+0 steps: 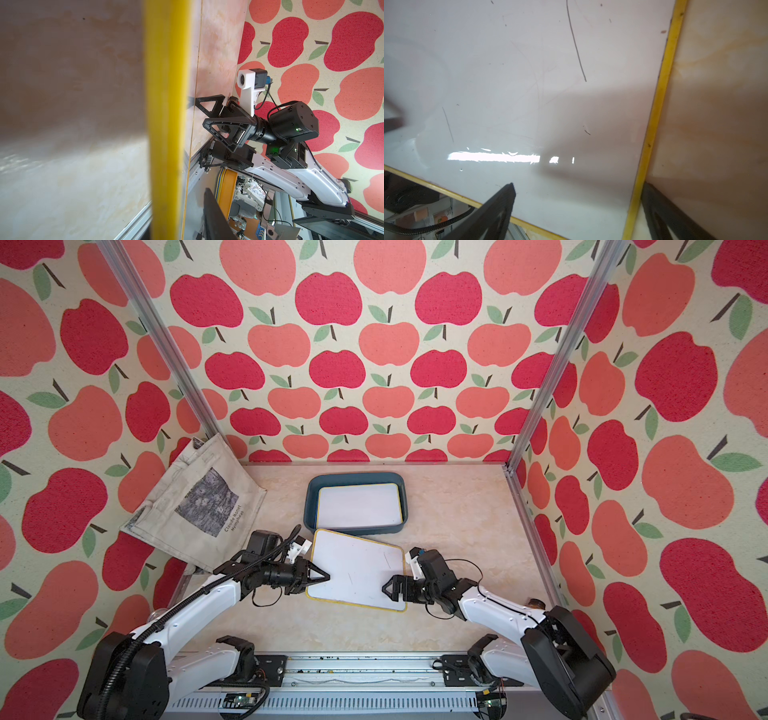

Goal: Put the whiteboard into the storage box
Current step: Pick up the whiteboard at the center of the board.

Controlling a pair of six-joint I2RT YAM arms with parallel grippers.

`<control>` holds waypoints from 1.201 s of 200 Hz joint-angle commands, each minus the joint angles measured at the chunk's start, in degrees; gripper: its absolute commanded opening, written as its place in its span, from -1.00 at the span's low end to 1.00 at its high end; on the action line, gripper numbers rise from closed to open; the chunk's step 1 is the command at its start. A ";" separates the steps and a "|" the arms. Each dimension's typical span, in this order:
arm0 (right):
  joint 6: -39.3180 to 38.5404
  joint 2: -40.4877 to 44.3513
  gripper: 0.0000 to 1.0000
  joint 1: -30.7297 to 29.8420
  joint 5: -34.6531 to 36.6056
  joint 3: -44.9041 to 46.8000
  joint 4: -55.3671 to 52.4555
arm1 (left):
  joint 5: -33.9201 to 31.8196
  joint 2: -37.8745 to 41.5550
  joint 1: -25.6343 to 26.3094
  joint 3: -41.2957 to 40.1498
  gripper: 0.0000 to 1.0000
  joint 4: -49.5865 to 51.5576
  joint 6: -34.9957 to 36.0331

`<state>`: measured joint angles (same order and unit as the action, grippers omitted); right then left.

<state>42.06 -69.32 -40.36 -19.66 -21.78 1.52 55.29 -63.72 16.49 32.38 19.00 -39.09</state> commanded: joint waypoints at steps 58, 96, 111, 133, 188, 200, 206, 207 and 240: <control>1.21 -7.32 0.99 -0.35 -1.66 3.10 -8.87 | -3.05 1.77 -0.16 1.36 -0.48 1.93 -0.38; 1.27 -8.44 0.99 -0.43 -0.88 2.10 -8.46 | -6.31 5.61 -1.32 1.89 -0.46 5.05 0.04; 1.09 -7.14 0.99 -0.34 -0.30 2.17 -9.39 | -6.47 6.11 -2.00 1.79 -0.47 5.36 0.07; 0.26 -5.62 0.98 -0.41 0.40 1.99 -11.30 | -6.10 6.13 -2.42 1.55 -0.52 4.82 -0.04; 0.69 -7.51 0.99 -0.34 -1.03 2.27 -8.50 | -3.81 5.42 -2.41 1.32 -0.62 1.43 -1.36; 0.65 -8.08 0.99 -0.40 -1.26 2.09 -8.20 | -3.92 5.37 -2.40 1.65 -0.63 2.17 -0.84; 0.61 -8.13 0.98 -0.38 -1.30 1.95 -8.20 | -4.09 5.37 -2.38 1.83 -0.64 2.68 -0.53; 0.63 -8.17 0.98 -0.36 -1.32 1.98 -8.20 | -4.16 5.41 -2.41 1.86 -0.64 2.78 -0.49; -0.18 -6.96 0.99 -0.36 -0.67 0.84 -10.18 | -5.69 5.54 -2.42 1.98 -0.68 4.28 0.24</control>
<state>42.04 -73.76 -40.38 -23.24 -23.59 4.73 49.45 -58.50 14.26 32.47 22.55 -39.51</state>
